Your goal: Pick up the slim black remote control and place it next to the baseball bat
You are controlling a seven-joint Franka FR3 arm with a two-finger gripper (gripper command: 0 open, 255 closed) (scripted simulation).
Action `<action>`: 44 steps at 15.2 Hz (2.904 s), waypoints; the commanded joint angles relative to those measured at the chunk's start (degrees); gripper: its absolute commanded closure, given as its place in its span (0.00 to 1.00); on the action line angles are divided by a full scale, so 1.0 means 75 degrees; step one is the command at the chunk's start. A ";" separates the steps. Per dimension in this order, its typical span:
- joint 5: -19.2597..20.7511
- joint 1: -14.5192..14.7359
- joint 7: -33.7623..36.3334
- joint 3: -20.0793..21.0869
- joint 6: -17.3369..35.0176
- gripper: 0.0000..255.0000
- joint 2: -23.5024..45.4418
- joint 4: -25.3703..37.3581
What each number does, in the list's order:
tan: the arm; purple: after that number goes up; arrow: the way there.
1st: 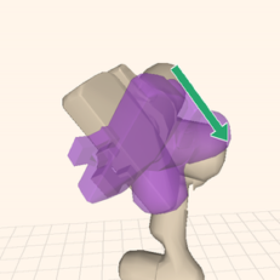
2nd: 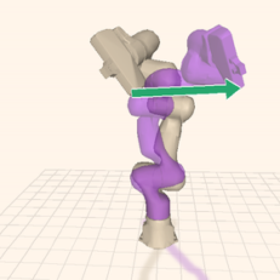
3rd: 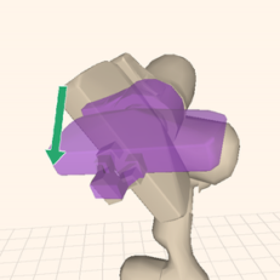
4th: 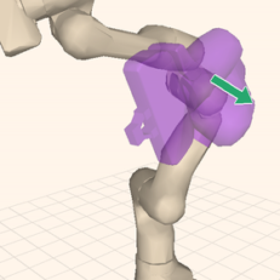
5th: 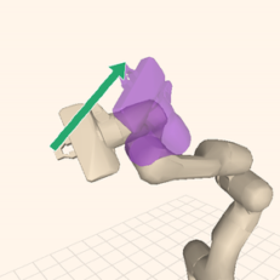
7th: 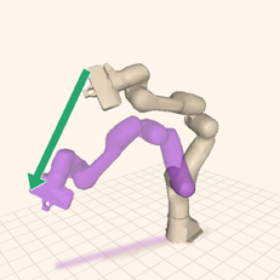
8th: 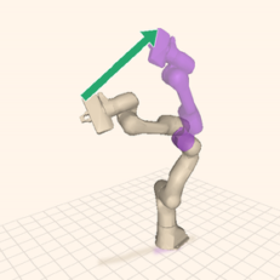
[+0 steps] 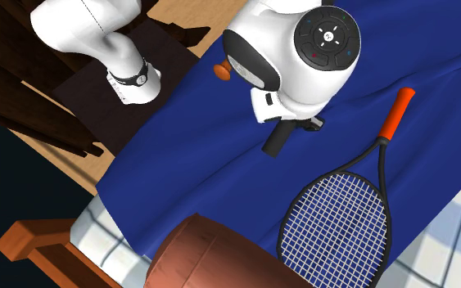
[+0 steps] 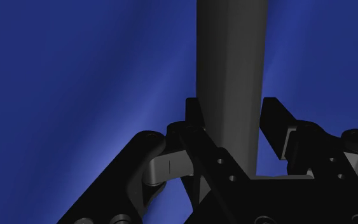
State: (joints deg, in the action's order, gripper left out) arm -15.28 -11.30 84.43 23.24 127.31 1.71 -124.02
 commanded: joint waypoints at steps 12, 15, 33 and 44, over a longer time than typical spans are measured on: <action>-0.0047 -0.0053 0.0165 -0.0055 -0.1292 1.00 -0.0571 0.0755; -0.0316 0.0163 0.0420 0.0148 -0.1149 1.00 -0.1123 0.0170; -0.1434 0.1236 0.1656 0.1267 -0.0179 1.00 -0.2598 -0.1761; -0.1453 0.1230 0.1533 0.1541 0.1113 1.00 -0.1862 -0.2349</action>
State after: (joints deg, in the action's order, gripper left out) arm -26.18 -2.08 95.97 34.61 134.72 -12.81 -141.27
